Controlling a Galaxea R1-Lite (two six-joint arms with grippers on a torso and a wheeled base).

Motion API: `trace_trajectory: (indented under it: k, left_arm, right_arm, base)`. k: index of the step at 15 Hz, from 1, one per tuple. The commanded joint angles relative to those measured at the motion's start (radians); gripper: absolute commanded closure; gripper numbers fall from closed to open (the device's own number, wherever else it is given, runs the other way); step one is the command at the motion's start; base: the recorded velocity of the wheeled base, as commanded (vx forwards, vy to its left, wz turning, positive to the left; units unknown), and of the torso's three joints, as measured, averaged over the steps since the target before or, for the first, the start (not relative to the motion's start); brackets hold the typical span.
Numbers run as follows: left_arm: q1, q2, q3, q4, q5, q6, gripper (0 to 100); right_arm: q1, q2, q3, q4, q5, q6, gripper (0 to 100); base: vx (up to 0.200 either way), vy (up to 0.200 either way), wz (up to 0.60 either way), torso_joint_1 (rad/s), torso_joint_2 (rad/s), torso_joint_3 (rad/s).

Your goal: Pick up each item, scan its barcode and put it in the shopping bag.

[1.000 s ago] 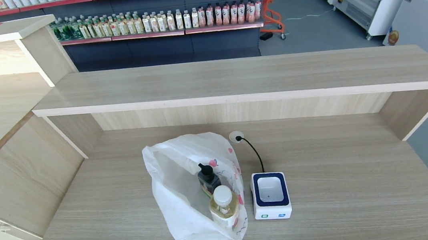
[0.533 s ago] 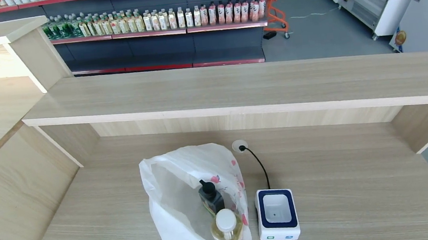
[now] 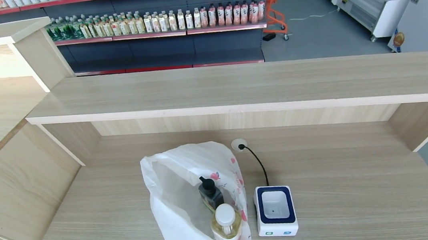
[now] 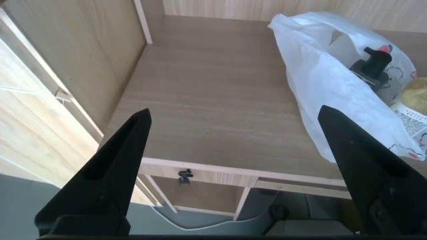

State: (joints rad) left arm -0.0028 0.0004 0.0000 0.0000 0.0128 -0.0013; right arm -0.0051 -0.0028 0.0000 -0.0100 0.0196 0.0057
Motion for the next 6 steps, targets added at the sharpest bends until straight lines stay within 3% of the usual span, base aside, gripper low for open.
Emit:
trace_trajectory:
  k: [1,6]
  left_arm:
    - [0.000,0.000,0.000,0.000,0.000,-0.002,0]
    - [0.000,0.000,0.000,0.000,0.000,-0.002,0]
  right_arm:
    - [0.001,0.003,0.000,-0.001,0.000,0.000,100]
    - [0.001,0.003,0.000,-0.001,0.002,-0.003,100]
  base:
    - [0.000,0.000,0.00,0.000,0.00,0.000]
    - [0.000,0.000,0.00,0.000,0.00,0.000]
